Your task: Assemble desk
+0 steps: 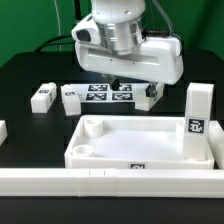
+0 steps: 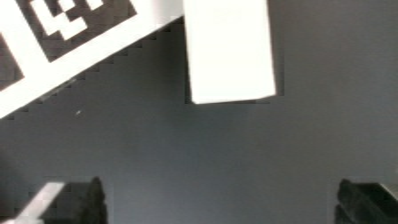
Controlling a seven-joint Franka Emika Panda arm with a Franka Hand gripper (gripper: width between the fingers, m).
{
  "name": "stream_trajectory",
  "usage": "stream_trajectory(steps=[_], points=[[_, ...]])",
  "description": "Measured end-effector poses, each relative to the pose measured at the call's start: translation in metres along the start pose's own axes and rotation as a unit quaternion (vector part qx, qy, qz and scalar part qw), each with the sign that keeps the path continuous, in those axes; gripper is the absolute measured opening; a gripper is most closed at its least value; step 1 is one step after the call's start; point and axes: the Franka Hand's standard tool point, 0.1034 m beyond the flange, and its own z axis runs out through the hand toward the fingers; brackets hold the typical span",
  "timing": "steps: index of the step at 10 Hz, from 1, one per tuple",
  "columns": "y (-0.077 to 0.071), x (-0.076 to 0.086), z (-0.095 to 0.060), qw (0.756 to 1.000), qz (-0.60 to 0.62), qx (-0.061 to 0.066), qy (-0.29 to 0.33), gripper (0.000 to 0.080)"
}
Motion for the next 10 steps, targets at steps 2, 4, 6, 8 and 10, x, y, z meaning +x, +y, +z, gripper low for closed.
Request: stream_trajectory(steps=[2, 4, 6, 8, 10], points=[[0.002, -0.001, -0.002, 0.996, -0.004, -0.011, -0.086, 0.0648], [0.002, 0.003, 0.001, 0.994, -0.02, -0.014, -0.11, 0.0648], [-0.006, 0.003, 0.002, 0.992, -0.068, -0.008, -0.104, 0.0648], [-0.007, 0.005, -0.001, 0.992, -0.079, -0.005, -0.1, 0.0648], [-0.005, 0.004, 0.001, 0.991, -0.078, -0.006, -0.107, 0.0648]])
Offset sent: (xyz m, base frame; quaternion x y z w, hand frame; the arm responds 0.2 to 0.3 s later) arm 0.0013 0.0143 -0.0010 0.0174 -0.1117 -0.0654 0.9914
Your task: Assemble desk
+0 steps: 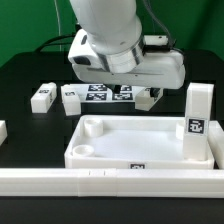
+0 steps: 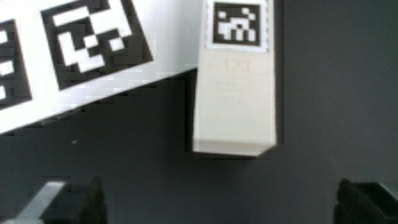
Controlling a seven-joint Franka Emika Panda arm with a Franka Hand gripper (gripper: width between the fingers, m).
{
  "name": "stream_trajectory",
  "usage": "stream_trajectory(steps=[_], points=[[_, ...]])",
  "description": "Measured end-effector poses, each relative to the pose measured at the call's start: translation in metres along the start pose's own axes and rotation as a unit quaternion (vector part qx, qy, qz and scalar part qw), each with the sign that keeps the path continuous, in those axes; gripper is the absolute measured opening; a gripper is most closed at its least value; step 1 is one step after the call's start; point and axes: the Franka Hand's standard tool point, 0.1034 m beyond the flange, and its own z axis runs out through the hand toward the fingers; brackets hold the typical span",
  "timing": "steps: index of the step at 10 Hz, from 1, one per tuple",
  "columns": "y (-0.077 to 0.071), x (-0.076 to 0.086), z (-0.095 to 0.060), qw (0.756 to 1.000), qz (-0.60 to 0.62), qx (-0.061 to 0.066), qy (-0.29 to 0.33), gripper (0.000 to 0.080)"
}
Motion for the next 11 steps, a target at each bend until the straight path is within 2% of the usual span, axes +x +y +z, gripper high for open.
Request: stream_trajectory(steps=[1, 4, 8, 11], points=[[0.001, -0.003, 0.002, 1.0, 0.001, -0.001, -0.014, 0.0648], [0.0, -0.01, 0.012, 0.994, 0.003, -0.008, -0.11, 0.0648], [0.003, -0.008, 0.028, 0.978, 0.01, -0.017, -0.206, 0.0648], [0.005, -0.009, 0.039, 0.977, 0.021, -0.022, -0.21, 0.0648]])
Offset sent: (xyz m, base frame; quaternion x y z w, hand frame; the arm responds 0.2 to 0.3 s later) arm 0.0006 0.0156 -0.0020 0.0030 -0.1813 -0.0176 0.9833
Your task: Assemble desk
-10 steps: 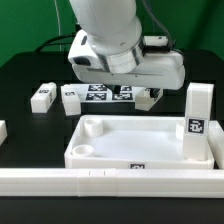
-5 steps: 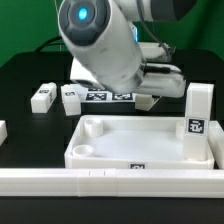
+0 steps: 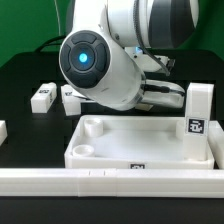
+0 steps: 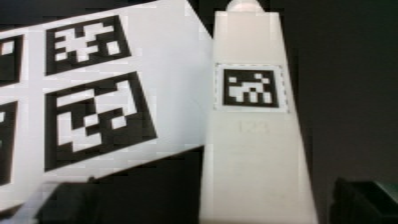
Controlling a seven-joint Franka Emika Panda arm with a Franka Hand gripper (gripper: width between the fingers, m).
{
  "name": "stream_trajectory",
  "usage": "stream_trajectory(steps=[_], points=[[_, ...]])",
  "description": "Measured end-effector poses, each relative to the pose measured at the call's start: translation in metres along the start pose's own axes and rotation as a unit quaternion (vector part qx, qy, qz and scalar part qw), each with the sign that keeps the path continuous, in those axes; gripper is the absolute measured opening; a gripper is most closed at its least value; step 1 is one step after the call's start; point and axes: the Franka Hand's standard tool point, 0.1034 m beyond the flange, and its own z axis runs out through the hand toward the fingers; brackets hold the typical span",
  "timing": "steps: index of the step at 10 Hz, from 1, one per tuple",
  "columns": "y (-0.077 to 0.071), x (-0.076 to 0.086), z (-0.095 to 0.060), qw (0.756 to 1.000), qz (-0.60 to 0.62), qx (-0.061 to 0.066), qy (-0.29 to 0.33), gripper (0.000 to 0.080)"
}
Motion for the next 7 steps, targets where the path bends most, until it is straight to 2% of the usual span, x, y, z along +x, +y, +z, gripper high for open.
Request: stream_trajectory(steps=[3, 4, 5, 6, 7], points=[[-0.004, -0.0006, 0.0039, 1.0, 0.0, -0.003, -0.003, 0.0601], [-0.0047, -0.0006, 0.0041, 1.0, 0.0, -0.003, -0.002, 0.0398], [-0.0051, -0.0007, 0.0042, 1.0, -0.001, -0.003, -0.002, 0.0398], [-0.0054, -0.0007, 0.0042, 1.0, -0.001, -0.003, -0.002, 0.0288], [-0.006, -0.0008, 0.0043, 1.0, -0.002, -0.003, -0.002, 0.0288]])
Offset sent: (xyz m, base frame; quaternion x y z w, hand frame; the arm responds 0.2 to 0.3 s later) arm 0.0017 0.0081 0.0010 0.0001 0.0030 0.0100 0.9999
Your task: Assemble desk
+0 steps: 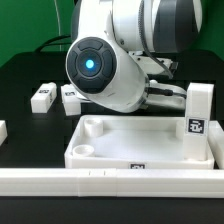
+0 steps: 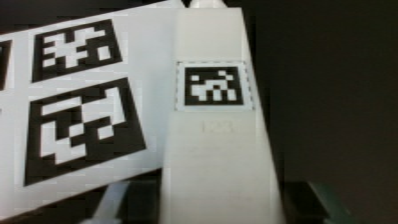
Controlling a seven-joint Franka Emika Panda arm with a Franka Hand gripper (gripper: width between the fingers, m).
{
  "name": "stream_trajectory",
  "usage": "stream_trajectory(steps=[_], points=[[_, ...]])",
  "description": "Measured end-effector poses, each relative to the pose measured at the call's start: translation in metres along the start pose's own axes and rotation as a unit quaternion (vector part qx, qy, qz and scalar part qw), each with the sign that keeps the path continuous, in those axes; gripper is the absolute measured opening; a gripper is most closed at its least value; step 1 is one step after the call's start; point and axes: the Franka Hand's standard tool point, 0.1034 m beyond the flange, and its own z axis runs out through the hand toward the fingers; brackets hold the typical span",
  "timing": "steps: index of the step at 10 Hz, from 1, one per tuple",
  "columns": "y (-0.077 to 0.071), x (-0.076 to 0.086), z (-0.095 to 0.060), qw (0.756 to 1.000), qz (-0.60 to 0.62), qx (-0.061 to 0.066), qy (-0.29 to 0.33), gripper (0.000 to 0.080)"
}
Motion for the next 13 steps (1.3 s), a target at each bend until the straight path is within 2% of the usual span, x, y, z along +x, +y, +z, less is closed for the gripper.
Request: stream_trajectory(steps=[2, 4, 5, 7, 8, 10, 11, 13], points=[[-0.003, 0.0, -0.001, 1.0, -0.004, -0.002, 0.002, 0.0288], [-0.003, -0.002, -0.011, 1.0, -0.017, -0.005, 0.008, 0.0288], [-0.002, -0.008, -0.026, 0.999, -0.032, -0.011, 0.018, 0.0289], [-0.001, -0.022, -0.063, 0.998, -0.063, -0.009, 0.021, 0.029], [-0.002, -0.021, -0.076, 0.997, -0.068, -0.013, 0.033, 0.029], [-0.002, -0.013, -0.076, 0.995, -0.073, -0.014, 0.07, 0.029], [-0.004, -0.008, -0.081, 0.991, -0.074, -0.012, 0.108, 0.029], [-0.002, -0.012, -0.092, 0.981, -0.089, -0.006, 0.17, 0.029]])
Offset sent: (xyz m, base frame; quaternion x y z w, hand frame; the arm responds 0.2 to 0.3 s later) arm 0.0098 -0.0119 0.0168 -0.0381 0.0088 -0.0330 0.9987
